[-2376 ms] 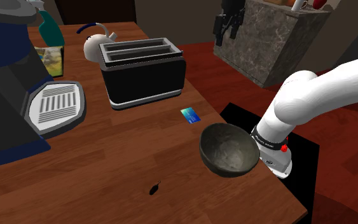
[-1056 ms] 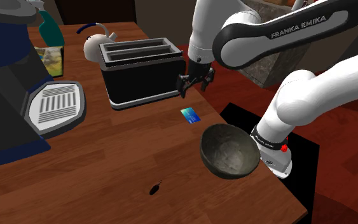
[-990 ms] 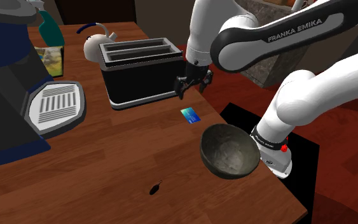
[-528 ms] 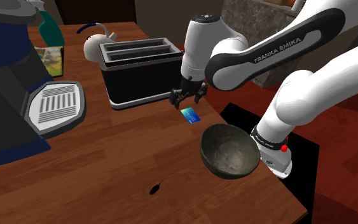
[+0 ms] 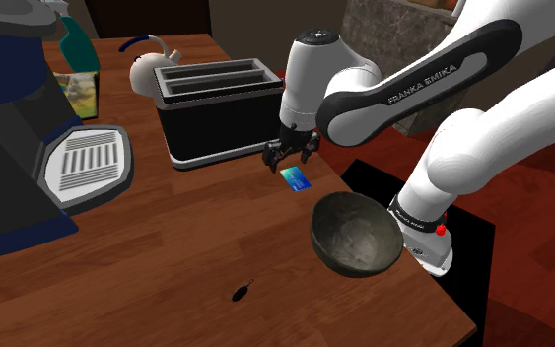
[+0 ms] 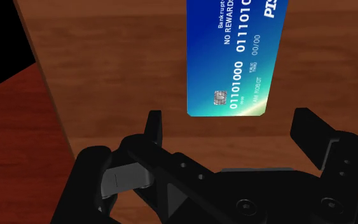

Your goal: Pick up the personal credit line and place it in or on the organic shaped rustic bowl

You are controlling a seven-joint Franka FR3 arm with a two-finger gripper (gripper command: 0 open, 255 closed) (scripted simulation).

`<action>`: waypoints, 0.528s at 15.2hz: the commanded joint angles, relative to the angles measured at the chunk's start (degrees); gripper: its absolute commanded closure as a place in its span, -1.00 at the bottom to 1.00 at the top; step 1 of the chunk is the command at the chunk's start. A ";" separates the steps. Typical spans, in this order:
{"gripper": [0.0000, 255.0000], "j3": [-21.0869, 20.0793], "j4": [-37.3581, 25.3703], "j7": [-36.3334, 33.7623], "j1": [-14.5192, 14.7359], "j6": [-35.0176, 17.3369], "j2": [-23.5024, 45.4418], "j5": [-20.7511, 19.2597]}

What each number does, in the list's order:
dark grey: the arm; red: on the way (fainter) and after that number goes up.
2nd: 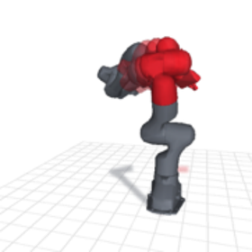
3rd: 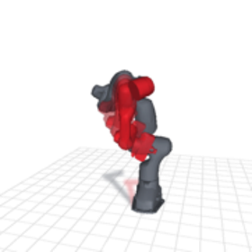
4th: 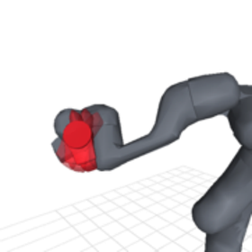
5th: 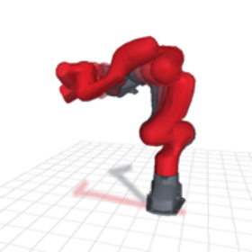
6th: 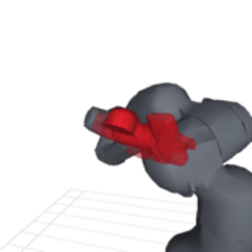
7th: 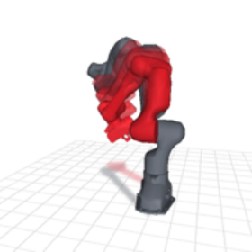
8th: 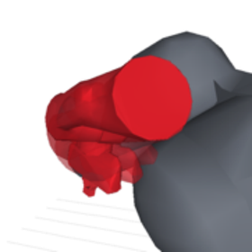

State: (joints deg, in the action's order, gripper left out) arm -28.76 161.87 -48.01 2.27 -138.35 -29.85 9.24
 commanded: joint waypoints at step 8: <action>1.00 -0.03 -0.13 -0.05 0.00 0.12 0.01 -0.01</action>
State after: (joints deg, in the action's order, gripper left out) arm -28.78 161.61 -48.04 2.26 -138.30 -29.87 9.22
